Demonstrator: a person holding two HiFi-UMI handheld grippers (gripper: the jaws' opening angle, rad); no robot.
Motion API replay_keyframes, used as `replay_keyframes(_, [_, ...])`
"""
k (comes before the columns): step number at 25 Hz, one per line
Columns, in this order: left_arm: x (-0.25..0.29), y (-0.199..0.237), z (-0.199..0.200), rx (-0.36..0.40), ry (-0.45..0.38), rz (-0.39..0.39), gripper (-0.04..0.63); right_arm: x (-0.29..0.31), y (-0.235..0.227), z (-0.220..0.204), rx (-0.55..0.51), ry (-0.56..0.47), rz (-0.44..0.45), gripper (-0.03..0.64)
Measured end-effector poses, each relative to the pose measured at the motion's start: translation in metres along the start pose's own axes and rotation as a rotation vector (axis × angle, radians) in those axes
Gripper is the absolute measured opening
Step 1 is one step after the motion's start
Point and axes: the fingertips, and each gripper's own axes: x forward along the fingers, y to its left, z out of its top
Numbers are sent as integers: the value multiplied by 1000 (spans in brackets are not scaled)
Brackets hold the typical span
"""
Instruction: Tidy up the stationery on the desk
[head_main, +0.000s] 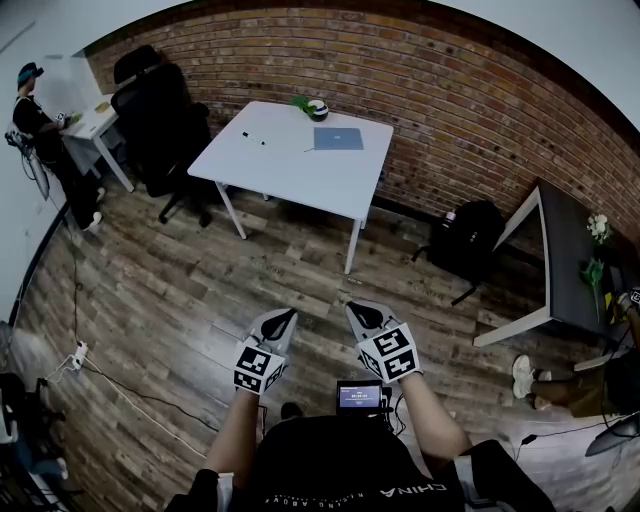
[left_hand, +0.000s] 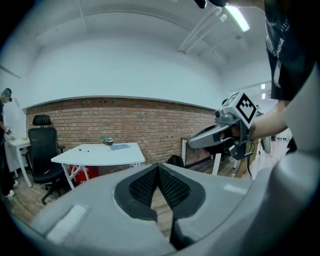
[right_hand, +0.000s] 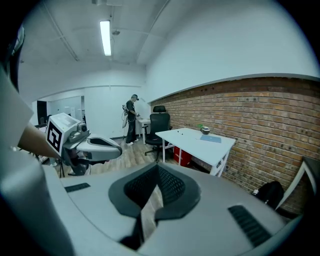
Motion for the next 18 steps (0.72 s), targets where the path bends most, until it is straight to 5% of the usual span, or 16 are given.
replay_keyframes(18, [40,-22,2,-7,43,31,6,-10,-45,-17,7,5,34,9])
